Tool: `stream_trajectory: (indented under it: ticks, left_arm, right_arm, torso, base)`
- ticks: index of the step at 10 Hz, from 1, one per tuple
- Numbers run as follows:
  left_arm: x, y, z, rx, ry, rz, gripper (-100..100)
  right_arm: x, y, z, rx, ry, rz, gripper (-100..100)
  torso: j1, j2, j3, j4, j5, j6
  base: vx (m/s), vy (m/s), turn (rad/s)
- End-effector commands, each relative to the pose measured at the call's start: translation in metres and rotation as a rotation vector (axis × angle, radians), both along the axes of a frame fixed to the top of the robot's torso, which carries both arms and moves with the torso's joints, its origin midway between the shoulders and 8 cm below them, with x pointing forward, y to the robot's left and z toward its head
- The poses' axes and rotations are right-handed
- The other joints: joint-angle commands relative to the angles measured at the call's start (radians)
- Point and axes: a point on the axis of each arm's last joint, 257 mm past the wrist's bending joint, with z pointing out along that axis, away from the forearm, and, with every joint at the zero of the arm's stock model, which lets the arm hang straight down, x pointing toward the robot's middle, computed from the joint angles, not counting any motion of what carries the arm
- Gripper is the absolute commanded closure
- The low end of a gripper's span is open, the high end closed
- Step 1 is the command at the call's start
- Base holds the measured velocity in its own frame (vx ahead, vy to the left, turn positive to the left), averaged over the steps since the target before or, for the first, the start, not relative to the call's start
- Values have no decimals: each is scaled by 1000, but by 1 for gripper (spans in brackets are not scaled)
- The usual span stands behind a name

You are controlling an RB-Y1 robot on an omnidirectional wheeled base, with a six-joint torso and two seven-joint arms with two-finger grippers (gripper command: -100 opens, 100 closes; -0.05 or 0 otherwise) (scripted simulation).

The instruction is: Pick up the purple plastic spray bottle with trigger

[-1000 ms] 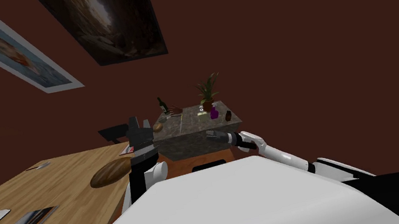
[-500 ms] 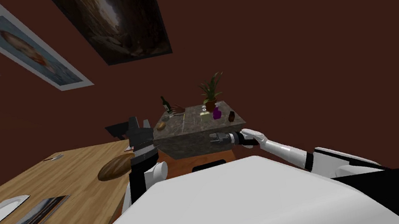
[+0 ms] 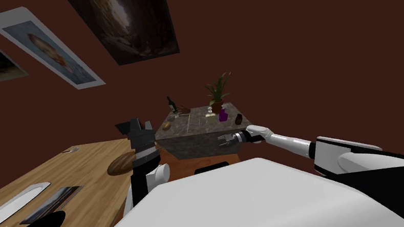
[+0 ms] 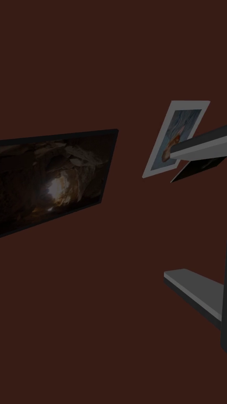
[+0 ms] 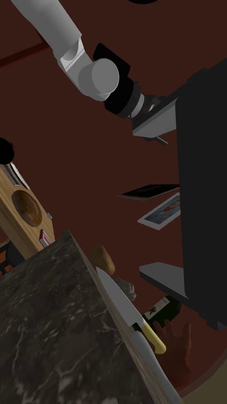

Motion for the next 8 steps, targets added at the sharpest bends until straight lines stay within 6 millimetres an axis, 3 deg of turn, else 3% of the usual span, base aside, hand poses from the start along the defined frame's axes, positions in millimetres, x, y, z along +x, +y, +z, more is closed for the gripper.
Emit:
stream_trajectory:
  ticks: [1,2,3,4,5,7,8]
  left_arm:
    - [0,0,0,0,0,0,0]
    - [0,0,0,0,0,0,0]
    - [0,0,0,0,0,0,0]
    - [0,0,0,0,0,0,0]
    - [0,0,0,0,0,0,0]
    - [0,0,0,0,0,0,0]
    - [0,0,0,0,0,0,0]
  right_arm:
    - [0,-28,-16,-96,-9,28,-100]
    - [1,-33,-16,-106,-10,26,-100]
    - [4,-54,-26,-178,-19,49,-100]
    - [4,-60,-26,-190,-20,45,-100]
    - [9,-84,-32,-261,-29,63,-100]
    - [9,-89,-32,-271,-29,60,-100]
    - [13,-113,-33,-341,-45,81,-100]
  torso:
    - [0,0,0,0,0,0]
    - [0,0,0,0,0,0]
    - [0,0,0,0,0,0]
    - [0,0,0,0,0,0]
    - [0,0,0,0,0,0]
    - [-1,1,0,0,0,0]
    - [0,1,0,0,0,0]
  base:
    - [14,-6,106]
    - [15,-7,80]
    - [16,-9,112]
    - [13,-12,73]
    - [12,-15,120]
    - [8,-14,41]
    - [9,-16,130]
